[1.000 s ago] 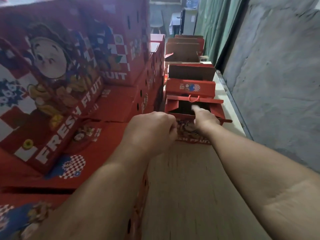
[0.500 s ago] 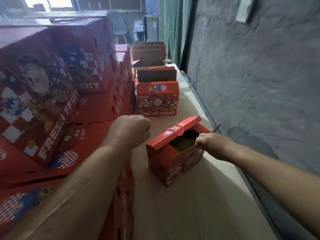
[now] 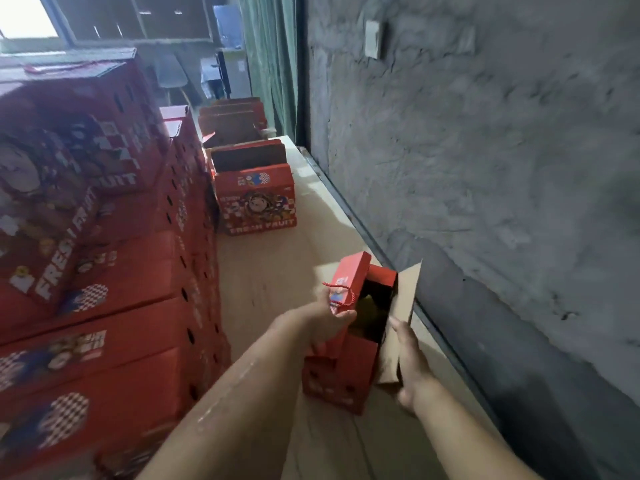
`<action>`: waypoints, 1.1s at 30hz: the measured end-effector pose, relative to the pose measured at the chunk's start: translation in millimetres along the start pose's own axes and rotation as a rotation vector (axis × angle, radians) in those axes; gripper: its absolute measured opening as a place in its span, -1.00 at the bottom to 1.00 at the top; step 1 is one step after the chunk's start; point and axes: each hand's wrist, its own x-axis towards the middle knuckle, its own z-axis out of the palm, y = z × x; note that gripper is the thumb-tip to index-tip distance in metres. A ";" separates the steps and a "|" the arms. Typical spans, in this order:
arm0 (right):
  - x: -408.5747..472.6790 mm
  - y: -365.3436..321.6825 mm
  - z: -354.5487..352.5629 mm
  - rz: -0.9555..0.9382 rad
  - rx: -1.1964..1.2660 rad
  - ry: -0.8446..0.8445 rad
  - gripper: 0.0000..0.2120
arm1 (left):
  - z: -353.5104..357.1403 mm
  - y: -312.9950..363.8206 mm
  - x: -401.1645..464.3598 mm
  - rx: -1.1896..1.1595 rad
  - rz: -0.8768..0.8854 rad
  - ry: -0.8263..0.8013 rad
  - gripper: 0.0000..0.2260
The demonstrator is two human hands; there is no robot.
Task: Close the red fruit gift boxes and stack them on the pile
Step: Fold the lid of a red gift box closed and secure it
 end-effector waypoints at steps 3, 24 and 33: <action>-9.3 -11.8 8.3 0.011 -0.118 -0.087 -0.44 | 52.9 -13.5 -8.9 0.040 -0.007 0.239 -0.14; -64.6 65.6 -48.7 -0.171 -0.575 -0.403 -0.65 | 213.6 -64.1 -117.7 -1.481 -0.086 0.599 -0.54; -166.5 117.1 -54.8 -0.096 -0.521 -0.442 -0.55 | 224.1 -95.4 -229.3 -1.446 -0.116 0.514 -0.51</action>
